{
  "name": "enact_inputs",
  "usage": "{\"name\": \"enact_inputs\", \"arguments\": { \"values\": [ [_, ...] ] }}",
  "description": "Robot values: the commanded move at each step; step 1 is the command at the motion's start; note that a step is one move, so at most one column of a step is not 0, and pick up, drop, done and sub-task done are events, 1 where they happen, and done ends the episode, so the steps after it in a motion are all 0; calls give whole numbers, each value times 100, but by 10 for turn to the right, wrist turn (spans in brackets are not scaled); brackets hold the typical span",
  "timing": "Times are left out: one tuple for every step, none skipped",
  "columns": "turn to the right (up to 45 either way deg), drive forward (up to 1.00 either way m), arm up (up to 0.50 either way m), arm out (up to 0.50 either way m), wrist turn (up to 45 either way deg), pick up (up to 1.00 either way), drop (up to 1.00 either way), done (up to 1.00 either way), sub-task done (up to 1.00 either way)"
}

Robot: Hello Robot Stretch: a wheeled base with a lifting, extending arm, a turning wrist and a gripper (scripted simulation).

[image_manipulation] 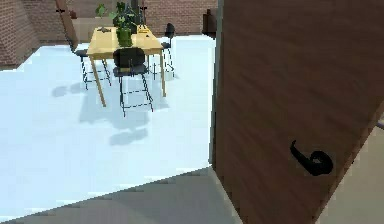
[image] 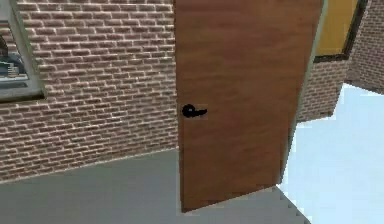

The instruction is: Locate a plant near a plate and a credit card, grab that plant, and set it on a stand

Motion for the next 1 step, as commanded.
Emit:
{"name": "enact_inputs", "arguments": {
  "values": [
    [180, 0, 0, 0, 0, 0, 0, 0, 0]
  ]
}}
